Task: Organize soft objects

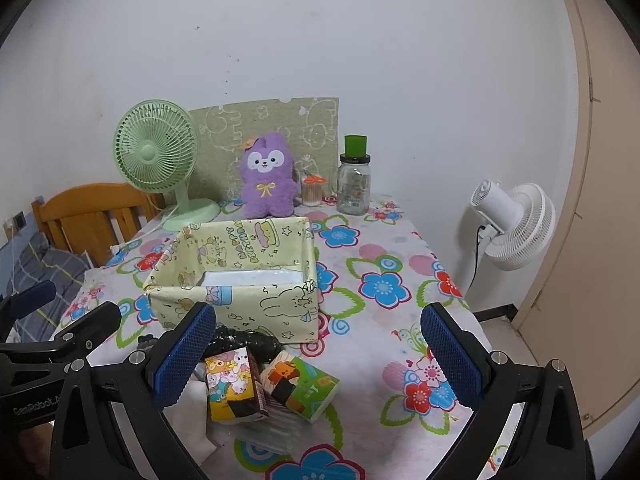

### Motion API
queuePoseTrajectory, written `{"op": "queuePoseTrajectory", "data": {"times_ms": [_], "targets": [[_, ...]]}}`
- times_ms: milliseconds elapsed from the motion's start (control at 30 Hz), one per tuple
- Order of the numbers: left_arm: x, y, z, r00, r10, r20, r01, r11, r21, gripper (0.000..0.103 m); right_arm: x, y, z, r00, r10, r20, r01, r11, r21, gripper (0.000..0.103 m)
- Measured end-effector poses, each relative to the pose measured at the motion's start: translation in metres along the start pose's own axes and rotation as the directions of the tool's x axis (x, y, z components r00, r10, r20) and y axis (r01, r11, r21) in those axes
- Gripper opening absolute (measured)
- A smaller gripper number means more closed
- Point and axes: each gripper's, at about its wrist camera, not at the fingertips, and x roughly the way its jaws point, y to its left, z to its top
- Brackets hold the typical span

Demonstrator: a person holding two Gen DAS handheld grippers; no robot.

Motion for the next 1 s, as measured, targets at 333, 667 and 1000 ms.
{"op": "queuePoseTrajectory", "data": {"times_ms": [333, 667, 1000], "targets": [[-0.0003, -0.0001, -0.0009, 1.0, 0.0, 0.0, 0.0, 1.0, 0.001, 0.103, -0.0005, -0.0002, 0.0006, 1.0, 0.0, 0.0, 0.0, 1.0, 0.001, 0.103], [0.0004, 0.0004, -0.0012, 1.0, 0.001, -0.005, -0.001, 1.0, -0.001, 0.103, -0.0006, -0.0012, 0.0015, 1.0, -0.002, -0.001, 0.002, 1.0, 0.002, 0.103], [0.002, -0.0005, -0.0008, 1.0, -0.002, -0.006, 0.002, 1.0, 0.004, 0.101, 0.0009, -0.0023, 0.001, 1.0, 0.0, -0.007, 0.0, 1.0, 0.009, 0.103]]}}
